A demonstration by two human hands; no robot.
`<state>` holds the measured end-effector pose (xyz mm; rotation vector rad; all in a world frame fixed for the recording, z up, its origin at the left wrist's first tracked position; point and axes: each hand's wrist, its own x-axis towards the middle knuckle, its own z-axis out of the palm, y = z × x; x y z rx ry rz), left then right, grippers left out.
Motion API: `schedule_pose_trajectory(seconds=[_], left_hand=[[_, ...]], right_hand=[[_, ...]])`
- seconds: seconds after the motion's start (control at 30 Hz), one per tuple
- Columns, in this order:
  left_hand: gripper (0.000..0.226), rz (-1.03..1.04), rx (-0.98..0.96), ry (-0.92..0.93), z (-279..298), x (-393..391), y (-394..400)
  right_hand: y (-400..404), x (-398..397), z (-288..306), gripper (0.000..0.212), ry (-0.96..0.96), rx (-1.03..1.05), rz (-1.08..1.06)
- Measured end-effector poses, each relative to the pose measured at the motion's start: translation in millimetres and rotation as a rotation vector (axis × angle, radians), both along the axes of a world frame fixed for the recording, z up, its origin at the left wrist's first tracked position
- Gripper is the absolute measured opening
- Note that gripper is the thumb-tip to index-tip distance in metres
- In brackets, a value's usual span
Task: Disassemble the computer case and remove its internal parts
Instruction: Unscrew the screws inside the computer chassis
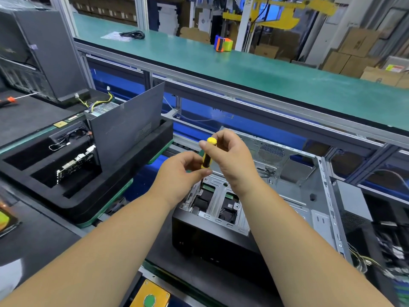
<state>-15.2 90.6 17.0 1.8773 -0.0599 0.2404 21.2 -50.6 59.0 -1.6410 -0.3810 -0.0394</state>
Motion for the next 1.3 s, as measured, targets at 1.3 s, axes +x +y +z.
schedule_pose_trajectory(seconds=[1.3], left_hand=[[0.014,-0.062,-0.008,0.037,1,6,-8]], right_hand=[[-11,-9,8,0.027,0.051,-0.036,0.095]])
